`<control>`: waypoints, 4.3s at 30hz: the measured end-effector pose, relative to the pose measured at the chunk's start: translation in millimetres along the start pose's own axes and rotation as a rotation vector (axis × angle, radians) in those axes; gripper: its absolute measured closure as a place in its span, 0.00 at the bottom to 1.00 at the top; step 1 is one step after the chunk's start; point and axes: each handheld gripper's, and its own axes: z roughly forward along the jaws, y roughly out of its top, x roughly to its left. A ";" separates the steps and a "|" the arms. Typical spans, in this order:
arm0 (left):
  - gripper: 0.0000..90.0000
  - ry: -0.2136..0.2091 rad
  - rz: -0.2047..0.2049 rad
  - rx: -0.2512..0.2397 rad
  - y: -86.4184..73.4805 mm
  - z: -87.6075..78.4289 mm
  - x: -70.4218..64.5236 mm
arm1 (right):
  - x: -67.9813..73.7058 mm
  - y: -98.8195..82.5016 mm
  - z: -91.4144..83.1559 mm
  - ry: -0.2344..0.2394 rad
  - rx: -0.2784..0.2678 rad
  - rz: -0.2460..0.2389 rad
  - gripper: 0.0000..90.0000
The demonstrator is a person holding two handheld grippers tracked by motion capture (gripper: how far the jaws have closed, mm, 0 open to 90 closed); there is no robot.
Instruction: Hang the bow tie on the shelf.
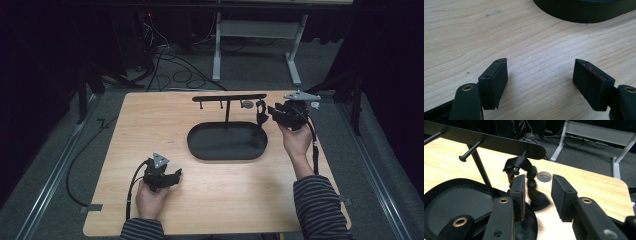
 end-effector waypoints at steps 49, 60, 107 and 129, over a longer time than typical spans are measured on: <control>0.32 0.000 0.002 0.001 0.0 -0.1 -0.2 | -6.3 -30.2 -64.3 0.112 -0.087 0.028 0.63; 0.32 0.000 0.001 0.001 0.0 0.0 -0.2 | -6.8 -40.2 -75.6 0.125 -0.094 0.044 0.63; 0.31 -0.001 0.002 -0.001 -0.3 -0.2 -0.3 | -2.9 -87.8 -120.6 0.134 -0.096 0.056 0.57; 0.31 -0.001 0.000 -0.001 -0.4 -0.2 -0.4 | 11.6 -105.2 -125.4 0.176 -0.070 0.047 0.57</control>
